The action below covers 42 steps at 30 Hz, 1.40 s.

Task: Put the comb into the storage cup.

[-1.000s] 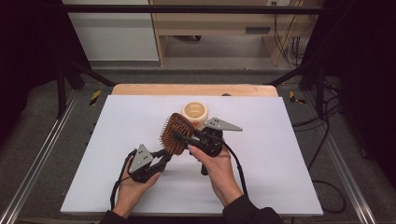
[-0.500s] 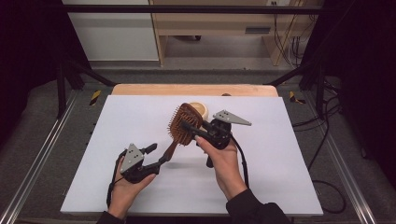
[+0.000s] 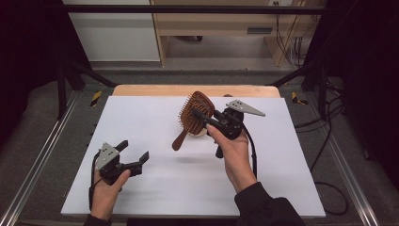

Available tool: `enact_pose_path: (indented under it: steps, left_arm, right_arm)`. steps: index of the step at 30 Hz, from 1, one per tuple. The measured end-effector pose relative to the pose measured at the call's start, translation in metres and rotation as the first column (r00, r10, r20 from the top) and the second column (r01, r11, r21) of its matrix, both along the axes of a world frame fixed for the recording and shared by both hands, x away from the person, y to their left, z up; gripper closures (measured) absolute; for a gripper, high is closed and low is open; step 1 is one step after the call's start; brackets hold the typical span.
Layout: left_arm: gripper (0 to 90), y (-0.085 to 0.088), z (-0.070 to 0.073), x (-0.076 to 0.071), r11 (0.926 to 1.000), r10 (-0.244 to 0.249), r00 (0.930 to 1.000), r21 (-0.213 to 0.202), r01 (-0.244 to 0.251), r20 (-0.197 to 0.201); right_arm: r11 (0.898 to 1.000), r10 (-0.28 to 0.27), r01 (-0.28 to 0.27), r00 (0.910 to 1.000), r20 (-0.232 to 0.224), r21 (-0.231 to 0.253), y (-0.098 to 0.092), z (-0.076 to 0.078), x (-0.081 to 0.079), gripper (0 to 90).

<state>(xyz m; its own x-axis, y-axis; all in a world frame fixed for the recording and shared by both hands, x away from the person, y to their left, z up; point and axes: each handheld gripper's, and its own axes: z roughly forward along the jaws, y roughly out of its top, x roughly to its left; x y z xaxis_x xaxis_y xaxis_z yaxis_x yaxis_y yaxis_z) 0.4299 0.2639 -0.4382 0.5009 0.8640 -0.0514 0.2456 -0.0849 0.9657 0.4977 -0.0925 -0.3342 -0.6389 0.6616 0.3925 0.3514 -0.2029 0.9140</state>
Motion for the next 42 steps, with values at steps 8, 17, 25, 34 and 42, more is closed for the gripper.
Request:
enact_pose_path:
  steps: [8,17,25,34,42]
  left_arm:
    - [5.2,0.042,-0.001,-0.021,0.9934,0.099,0.9951,-0.058,-0.099,0.004]
    - [5.2,0.053,-0.008,-0.017,0.9858,0.15,0.9886,-0.078,-0.149,0.01]
    - [5.2,0.054,-0.007,-0.017,0.9851,0.152,0.9882,-0.086,-0.149,0.022]
    - [4.4,0.053,-0.007,-0.014,0.99,0.126,0.9915,-0.067,-0.124,0.032]
    - [4.2,0.055,-0.007,-0.012,0.9908,0.118,0.9924,-0.071,-0.116,0.034]
  right_arm:
    - [1.0,0.0,0.0,1.0,0.007,-0.027,-0.002,0.009,0.005,53.9]
    - [0.999,-0.003,0.004,0.9997,0.022,-0.049,0.001,0.036,0.011,54.0]
    - [0.998,-0.028,0.029,0.9991,0.034,-0.049,0.0,0.058,0.022,53.9]
    - [0.997,-0.07,0.071,0.9971,0.031,-0.019,-0.001,0.069,0.046,53.8]
    - [0.995,-0.098,0.098,0.9949,0.023,-0.013,-0.001,0.072,0.065,53.8]
